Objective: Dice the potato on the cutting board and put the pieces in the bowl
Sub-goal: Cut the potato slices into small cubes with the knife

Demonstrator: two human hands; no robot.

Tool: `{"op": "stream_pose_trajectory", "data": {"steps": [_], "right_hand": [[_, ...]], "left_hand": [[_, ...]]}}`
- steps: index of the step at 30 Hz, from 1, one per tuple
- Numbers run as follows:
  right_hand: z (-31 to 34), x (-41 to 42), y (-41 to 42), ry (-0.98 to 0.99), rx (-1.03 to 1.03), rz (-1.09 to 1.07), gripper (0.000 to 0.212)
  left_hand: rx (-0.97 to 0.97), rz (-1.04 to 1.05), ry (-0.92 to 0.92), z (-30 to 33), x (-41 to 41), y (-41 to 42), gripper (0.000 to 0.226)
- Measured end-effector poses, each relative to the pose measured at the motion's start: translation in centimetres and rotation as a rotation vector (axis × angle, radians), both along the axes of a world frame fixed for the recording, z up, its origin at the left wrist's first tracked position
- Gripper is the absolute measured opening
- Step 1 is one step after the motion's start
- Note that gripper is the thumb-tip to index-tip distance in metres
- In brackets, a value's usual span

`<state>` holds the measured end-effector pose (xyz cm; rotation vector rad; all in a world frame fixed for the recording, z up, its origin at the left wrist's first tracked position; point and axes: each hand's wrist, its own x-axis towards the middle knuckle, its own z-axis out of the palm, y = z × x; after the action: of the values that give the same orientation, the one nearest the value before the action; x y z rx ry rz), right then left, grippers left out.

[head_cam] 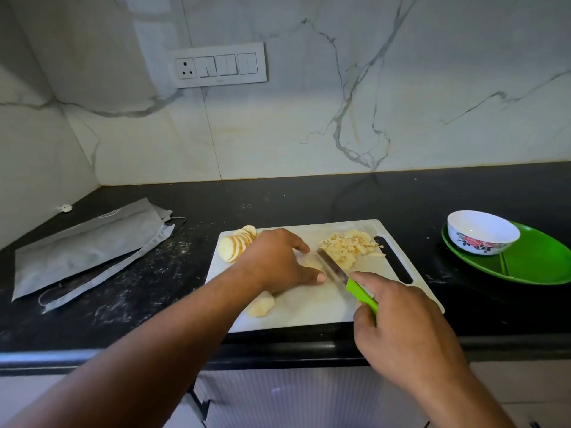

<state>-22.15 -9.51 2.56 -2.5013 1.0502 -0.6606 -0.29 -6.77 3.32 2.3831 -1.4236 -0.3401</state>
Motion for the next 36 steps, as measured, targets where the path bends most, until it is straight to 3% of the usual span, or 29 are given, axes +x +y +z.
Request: {"op": "stream_pose_trajectory", "data": {"steps": [4,12,20,27,36], "right_hand": [[0.2,0.3,0.2,0.025,-0.066,-0.026,0.052],[0.1,2.0,0.8,0.093,-0.118,-0.015,0.053],[-0.4,3.0,1.5,0.179,-0.1,-0.016,0.054],[-1.2,0.4,4.0,0.325,0.04,0.048,0.067],[-0.9,1.7,3.4,0.228,-0.095,-0.046,0.059]], "left_hand": [[0.047,-0.218,-0.077,0.4,0.8,0.6,0.056],[-0.142,-0.157,0.104,-1.5,1.2,0.7,0.021],[-0.211,-0.093,0.088,-2.4,0.9,0.7,0.016],[-0.228,-0.062,0.06,-2.8,0.5,0.6,0.015],[-0.321,0.025,0.131,-3.1,0.4,0.9,0.015]]}}
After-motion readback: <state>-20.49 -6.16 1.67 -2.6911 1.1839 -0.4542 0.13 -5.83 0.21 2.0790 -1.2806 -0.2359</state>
